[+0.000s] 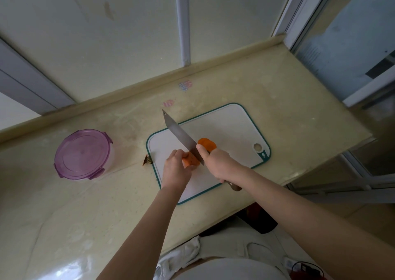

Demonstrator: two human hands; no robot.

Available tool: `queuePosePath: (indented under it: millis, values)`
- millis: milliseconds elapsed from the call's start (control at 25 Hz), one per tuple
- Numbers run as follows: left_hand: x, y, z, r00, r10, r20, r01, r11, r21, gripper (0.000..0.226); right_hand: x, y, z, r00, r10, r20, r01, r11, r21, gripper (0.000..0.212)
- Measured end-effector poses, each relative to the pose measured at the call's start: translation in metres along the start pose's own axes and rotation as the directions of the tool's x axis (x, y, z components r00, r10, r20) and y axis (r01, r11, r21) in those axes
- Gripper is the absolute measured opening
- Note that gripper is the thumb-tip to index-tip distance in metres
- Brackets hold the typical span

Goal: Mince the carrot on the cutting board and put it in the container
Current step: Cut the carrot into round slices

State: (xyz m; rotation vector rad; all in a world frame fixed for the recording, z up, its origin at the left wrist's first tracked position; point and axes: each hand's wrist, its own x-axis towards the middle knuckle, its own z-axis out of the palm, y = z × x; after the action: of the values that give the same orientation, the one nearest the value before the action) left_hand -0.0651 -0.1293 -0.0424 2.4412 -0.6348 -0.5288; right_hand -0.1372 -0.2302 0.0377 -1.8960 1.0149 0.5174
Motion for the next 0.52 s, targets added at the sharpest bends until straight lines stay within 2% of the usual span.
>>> queuePosePath:
  millis: [80,160,520]
  values:
    - [0.004,0.000,-0.002,0.999,0.010,0.032,-0.010,1.000,0.009,0.029,0.001,0.001,-0.001,0.999,0.047,0.020,-0.047,0.999,-0.009,0.060]
    - [0.007,0.001,-0.007,0.999,-0.003,0.046,0.002,1.000,0.017,0.031,-0.002,0.005,-0.001,0.998,0.042,0.049,-0.038,0.997,-0.071,0.057]
    - [0.013,0.001,-0.013,0.995,-0.037,0.091,0.037,0.999,0.011,0.031,-0.027,0.042,-0.006,0.998,0.052,0.037,-0.052,0.999,-0.012,0.062]
